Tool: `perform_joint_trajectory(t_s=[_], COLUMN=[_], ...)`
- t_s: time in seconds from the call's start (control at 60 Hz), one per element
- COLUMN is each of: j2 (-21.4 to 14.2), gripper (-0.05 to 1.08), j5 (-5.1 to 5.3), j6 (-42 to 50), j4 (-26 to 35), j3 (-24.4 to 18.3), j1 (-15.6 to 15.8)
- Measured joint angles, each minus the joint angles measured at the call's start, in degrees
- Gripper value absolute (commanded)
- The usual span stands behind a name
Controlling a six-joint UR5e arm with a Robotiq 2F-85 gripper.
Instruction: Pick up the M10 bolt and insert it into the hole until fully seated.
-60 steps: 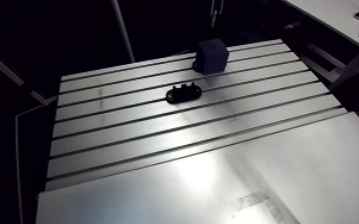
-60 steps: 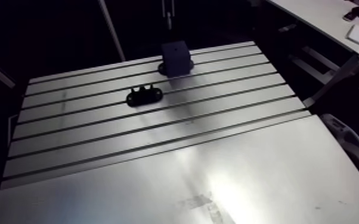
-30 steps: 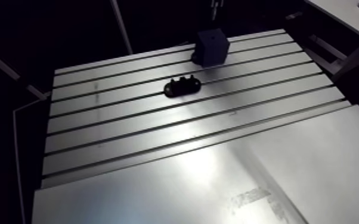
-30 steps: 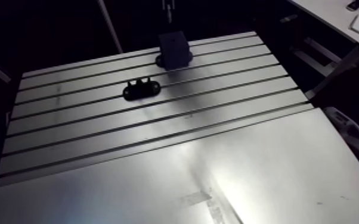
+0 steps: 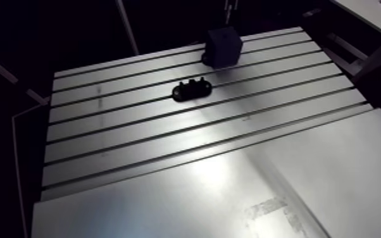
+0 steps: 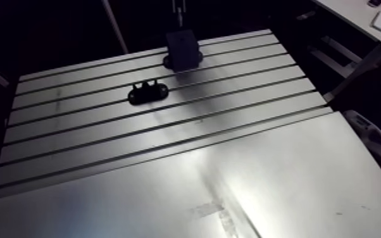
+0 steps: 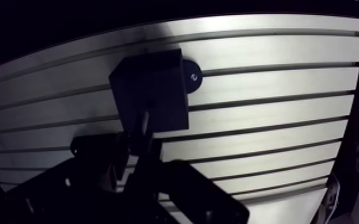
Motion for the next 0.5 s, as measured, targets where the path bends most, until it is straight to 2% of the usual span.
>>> perform_joint_trajectory(t_s=[0.5], j2=[0.64], gripper=[1.08], j5=[-0.09], j6=[0.00], j4=[-0.39], j3=[0.40], j1=[-0.06])
